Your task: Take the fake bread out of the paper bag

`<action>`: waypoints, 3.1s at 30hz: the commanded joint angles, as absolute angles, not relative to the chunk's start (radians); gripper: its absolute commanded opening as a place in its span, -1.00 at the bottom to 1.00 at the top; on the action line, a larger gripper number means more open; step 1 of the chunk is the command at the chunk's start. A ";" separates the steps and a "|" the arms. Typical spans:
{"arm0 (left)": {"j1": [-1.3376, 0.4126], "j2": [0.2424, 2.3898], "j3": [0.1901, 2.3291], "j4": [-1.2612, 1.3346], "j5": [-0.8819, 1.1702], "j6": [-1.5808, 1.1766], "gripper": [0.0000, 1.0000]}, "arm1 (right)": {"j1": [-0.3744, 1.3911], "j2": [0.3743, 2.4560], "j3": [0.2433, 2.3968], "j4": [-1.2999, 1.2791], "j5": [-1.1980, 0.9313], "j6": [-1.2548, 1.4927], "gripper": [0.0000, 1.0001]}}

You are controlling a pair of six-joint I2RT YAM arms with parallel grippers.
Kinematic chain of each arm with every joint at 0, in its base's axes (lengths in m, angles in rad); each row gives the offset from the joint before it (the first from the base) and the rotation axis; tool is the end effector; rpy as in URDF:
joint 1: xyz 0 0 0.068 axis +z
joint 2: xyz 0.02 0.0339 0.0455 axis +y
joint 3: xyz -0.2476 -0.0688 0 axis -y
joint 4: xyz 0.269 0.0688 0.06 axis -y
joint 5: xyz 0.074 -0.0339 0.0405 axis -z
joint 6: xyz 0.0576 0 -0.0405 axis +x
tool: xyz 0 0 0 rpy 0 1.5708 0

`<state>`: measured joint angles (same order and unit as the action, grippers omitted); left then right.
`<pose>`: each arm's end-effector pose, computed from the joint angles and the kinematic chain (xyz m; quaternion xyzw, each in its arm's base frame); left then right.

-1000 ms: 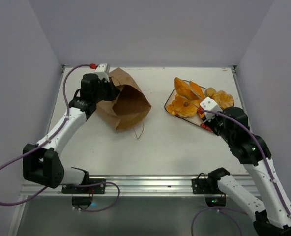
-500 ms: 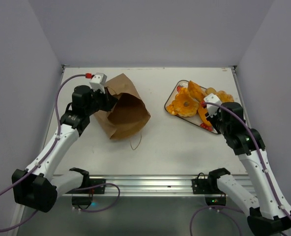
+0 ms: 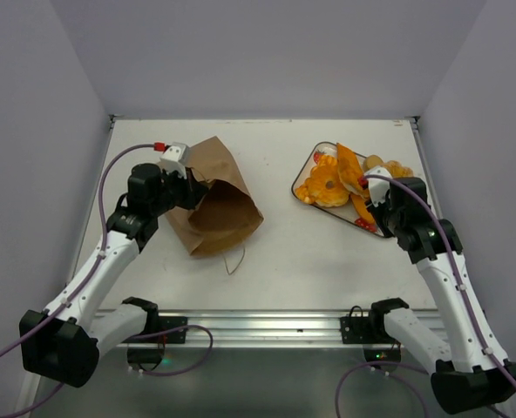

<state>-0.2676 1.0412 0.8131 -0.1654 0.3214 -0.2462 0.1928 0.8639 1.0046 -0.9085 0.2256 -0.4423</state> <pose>0.2742 -0.0941 0.2755 0.0976 0.8200 -0.2680 0.4963 0.2093 0.0277 0.3085 -0.2438 0.8826 -0.1511 0.3724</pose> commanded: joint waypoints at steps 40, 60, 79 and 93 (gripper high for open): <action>-0.261 1.022 0.769 -0.118 0.345 -0.222 -0.93 | 0.152 0.973 1.031 -0.808 0.141 -0.293 -0.85; -0.261 1.020 0.767 -0.120 0.344 -0.222 -0.93 | 0.153 0.962 1.117 -0.816 0.089 -0.284 -0.85; -0.261 1.020 0.767 -0.120 0.342 -0.221 -0.93 | 0.146 0.874 1.069 -0.828 0.149 -0.291 -0.93; -0.261 1.025 0.767 -0.118 0.347 -0.222 -0.93 | 0.144 0.880 0.996 -0.827 0.173 -0.313 -0.66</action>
<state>-0.2676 1.0328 0.7708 -0.1444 0.3313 -0.2417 0.1497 0.8749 0.9901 -0.8730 0.1478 -0.3042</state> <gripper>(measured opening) 0.033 0.349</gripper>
